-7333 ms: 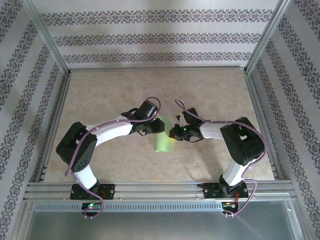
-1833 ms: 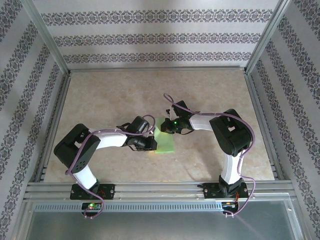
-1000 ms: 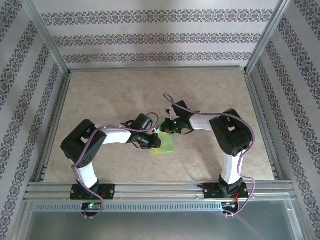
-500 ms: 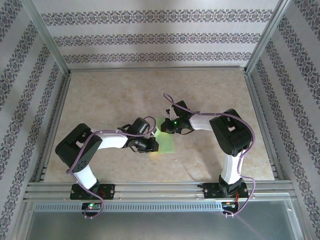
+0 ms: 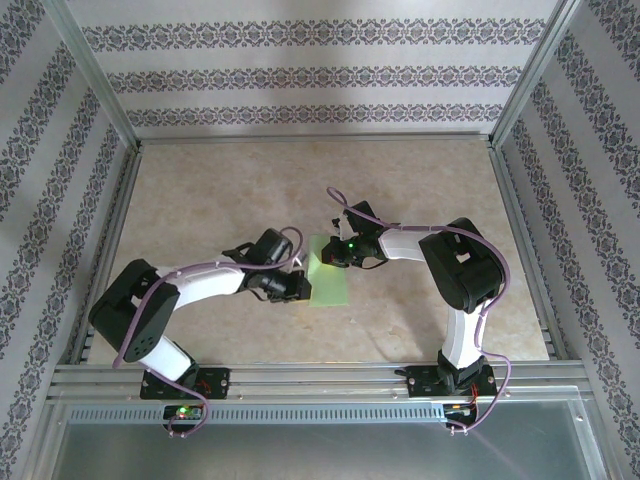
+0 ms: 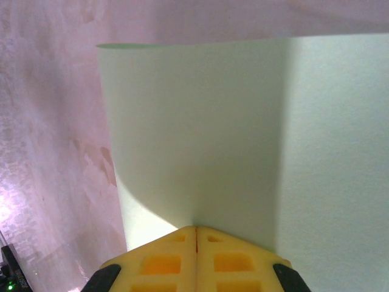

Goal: Fold a paper plane with a square sheet of paper (fold left side to right side)
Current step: First fold the square sheet of paper in half at the center of the table, then hold the square sheet of paper at the center of the table.

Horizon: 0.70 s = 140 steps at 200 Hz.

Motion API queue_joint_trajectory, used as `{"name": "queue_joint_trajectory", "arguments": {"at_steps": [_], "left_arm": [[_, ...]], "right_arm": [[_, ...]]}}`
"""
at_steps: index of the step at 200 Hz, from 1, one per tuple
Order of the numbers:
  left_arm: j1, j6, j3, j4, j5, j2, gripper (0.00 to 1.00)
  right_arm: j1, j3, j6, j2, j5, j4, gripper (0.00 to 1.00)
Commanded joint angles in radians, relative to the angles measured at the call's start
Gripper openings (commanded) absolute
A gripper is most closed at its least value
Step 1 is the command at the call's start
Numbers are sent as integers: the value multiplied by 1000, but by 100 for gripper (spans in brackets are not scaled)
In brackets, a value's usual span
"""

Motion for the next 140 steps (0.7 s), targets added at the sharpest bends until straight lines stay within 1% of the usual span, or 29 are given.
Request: {"name": "queue_joint_trajectory", "arguments": {"at_steps": [1,28,46,96,140], "left_arm": [[43,75,82,-53,2,32,12],[47,107,161,-46,2,151,11],[47,119,191,-41,-1,203,11],[40,124,213,-19,0,287,11],[23,144,216,-75,-46,319,10]], "right_arm": [[1,-30,-33,46,102,-107,0],[3,-30,-31,44,104,-105,0],[5,-30,-29,44,102,-107,0],[10,-17,-26,49,99,-110,0],[8,1,-24,33,92,-119,0]]}}
